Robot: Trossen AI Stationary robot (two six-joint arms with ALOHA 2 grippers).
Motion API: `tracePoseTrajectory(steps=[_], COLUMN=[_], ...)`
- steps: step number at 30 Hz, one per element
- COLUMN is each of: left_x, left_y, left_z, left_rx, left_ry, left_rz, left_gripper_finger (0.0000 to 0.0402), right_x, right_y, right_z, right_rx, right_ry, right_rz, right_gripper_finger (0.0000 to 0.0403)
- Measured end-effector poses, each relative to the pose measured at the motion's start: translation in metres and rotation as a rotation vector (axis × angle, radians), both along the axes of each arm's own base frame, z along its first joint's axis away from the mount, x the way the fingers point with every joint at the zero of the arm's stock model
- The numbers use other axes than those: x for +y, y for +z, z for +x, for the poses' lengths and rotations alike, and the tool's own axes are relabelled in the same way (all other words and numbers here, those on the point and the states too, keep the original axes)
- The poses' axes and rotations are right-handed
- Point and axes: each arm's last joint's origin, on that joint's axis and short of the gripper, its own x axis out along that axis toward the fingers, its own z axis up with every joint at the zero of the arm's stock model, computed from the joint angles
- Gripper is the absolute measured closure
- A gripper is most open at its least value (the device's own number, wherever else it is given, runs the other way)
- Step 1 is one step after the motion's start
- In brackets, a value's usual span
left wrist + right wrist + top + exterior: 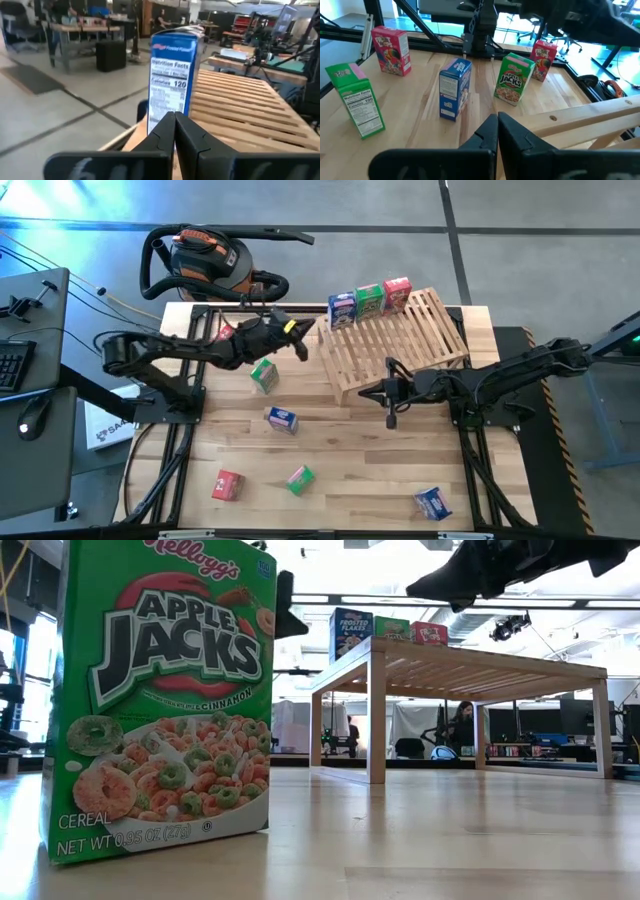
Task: Stack cereal on shelf
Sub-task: Put the top red cereal box on the shelf aligned with the other red cereal box
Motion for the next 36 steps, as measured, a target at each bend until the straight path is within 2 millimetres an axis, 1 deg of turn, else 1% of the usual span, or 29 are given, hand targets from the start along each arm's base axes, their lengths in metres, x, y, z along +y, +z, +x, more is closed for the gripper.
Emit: tracePoseTrajectory(steps=[3,7,11,15,18,23,28,32,34,36], left_x=[0.004,0.006,0.006,0.008,0.010,0.017,0.023,0.029,0.033,0.036], left_y=[0.005,0.020,0.031,0.041,0.051,0.062,0.064,0.065,0.066,0.066], left_z=[-0.010,-0.021,-0.037,-0.055,-0.070,-0.092,-0.114,-0.125,-0.129,-0.132], left_rx=[0.041,0.087,0.177,0.292,0.410,0.617,0.817,0.871,0.880,0.872], left_ry=[-0.007,-0.055,-0.069,-0.022,0.040,0.136,0.197,0.232,0.238,0.246], left_rz=[-0.041,-0.060,-0.105,-0.203,-0.280,-0.409,-0.525,-0.575,-0.580,-0.593], left_gripper_finger=[0.0399,0.0401,0.0401,0.0398,0.0390,0.0354,0.0293,0.0251,0.0246,0.0249], right_x=[0.000,0.000,0.000,0.000,0.000,0.001,0.002,0.003,0.003,0.003], right_y=[0.001,0.001,0.001,0.001,0.001,0.000,-0.002,-0.004,-0.005,-0.005], right_z=[0.000,0.000,0.000,0.000,0.000,0.000,0.000,0.003,0.004,0.004], right_rx=[-0.010,-0.010,-0.008,-0.008,-0.007,-0.003,0.011,0.013,0.017,0.017], right_ry=[0.005,0.007,0.007,0.008,0.008,0.028,0.049,0.066,0.068,0.068], right_rz=[-0.013,-0.013,-0.012,-0.014,-0.014,-0.010,-0.017,-0.029,-0.030,-0.030], right_gripper_finger=[0.0402,0.0402,0.0402,0.0402,0.0402,0.0402,0.0402,0.0402,0.0402,0.0402])
